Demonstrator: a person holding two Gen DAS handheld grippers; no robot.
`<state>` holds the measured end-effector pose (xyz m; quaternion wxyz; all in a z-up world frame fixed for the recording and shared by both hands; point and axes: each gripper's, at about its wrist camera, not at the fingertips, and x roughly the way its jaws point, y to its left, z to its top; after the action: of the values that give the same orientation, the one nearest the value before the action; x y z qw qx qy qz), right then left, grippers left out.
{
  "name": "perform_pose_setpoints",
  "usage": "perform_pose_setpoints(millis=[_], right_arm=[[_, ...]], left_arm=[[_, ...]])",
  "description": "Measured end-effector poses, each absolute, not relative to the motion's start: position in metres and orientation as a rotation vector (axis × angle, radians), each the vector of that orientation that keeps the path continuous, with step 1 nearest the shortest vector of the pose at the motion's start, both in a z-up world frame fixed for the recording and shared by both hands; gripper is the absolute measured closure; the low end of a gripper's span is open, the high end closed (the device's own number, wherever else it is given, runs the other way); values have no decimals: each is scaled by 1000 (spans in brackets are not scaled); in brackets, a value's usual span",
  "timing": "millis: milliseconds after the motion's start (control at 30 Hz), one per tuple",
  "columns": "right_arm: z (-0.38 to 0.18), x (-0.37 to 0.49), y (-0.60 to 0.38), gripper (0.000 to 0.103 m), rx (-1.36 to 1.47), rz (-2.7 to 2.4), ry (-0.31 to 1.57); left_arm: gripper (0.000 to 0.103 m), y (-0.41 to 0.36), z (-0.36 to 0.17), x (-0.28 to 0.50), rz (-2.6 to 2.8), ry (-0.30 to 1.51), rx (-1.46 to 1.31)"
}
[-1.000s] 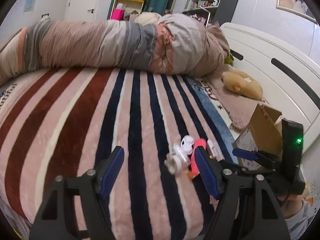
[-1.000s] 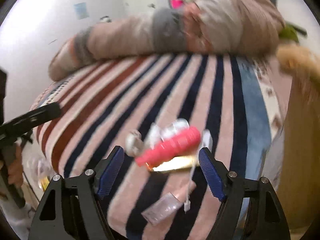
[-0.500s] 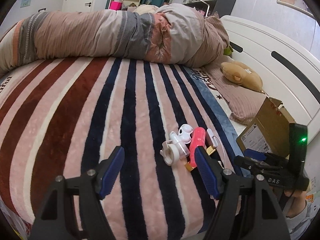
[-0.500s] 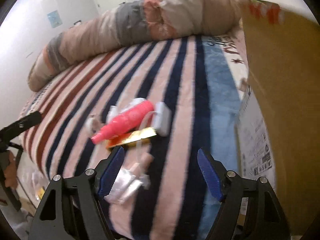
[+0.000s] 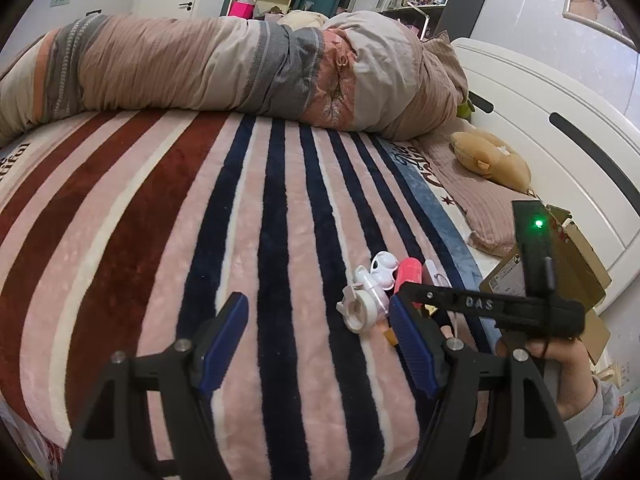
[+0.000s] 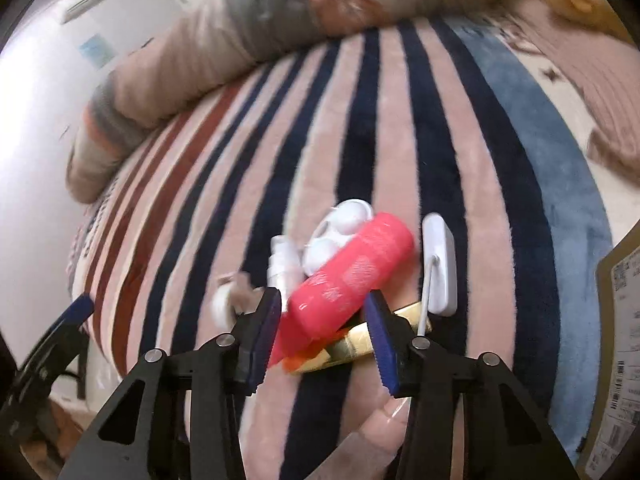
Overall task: Organize rigid objects
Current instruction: 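Move the right gripper to the pink bottle and grasp it, then carry the pink bottle into the box and release it with the right gripper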
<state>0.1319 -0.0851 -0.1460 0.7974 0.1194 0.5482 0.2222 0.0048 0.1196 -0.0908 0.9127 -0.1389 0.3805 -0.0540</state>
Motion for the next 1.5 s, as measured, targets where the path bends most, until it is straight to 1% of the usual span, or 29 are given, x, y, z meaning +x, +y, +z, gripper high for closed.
perform_pose_setpoints(millis=[333, 433, 633, 833, 867, 1033, 1100, 1167, 1200, 1267, 1300, 1367, 1433, 1500], right_arm=[[-168, 161, -81, 64, 349, 473, 1267], [-167, 161, -83, 67, 354, 482, 1237], [-154, 145, -89, 69, 349, 536, 1156], [-112, 116, -83, 69, 248, 647, 974], [-104, 112, -82, 74, 240, 673, 953], [-60, 77, -73, 75, 112, 769, 814], [-48, 69, -74, 75, 107, 762, 796], [-39, 58, -83, 75, 109, 795, 764], [-31, 51, -88, 75, 98, 808, 734], [-15, 36, -97, 75, 78, 828, 676], [-5, 28, -105, 75, 78, 838, 642], [8, 24, -114, 75, 82, 829, 608], [21, 16, -131, 75, 85, 808, 568], [33, 10, -152, 75, 95, 783, 529]], left_arm=[[33, 121, -92, 7, -122, 786, -303], [33, 121, -91, 5, -123, 784, -303], [33, 122, -87, 9, -150, 780, -314], [34, 110, -69, 18, -246, 761, -318], [34, 105, -63, 20, -275, 754, -314], [34, 77, -24, 25, -407, 689, -288], [34, 61, -9, 30, -410, 679, -242], [36, 47, 3, 30, -417, 674, -202], [39, 43, 7, 30, -435, 674, -193], [46, 26, 19, 30, -498, 670, -178], [52, 20, 23, 30, -511, 667, -171], [59, -1, 37, 30, -531, 653, -129], [71, -19, 48, 27, -561, 629, -95], [72, -46, 62, 22, -584, 594, -46]])
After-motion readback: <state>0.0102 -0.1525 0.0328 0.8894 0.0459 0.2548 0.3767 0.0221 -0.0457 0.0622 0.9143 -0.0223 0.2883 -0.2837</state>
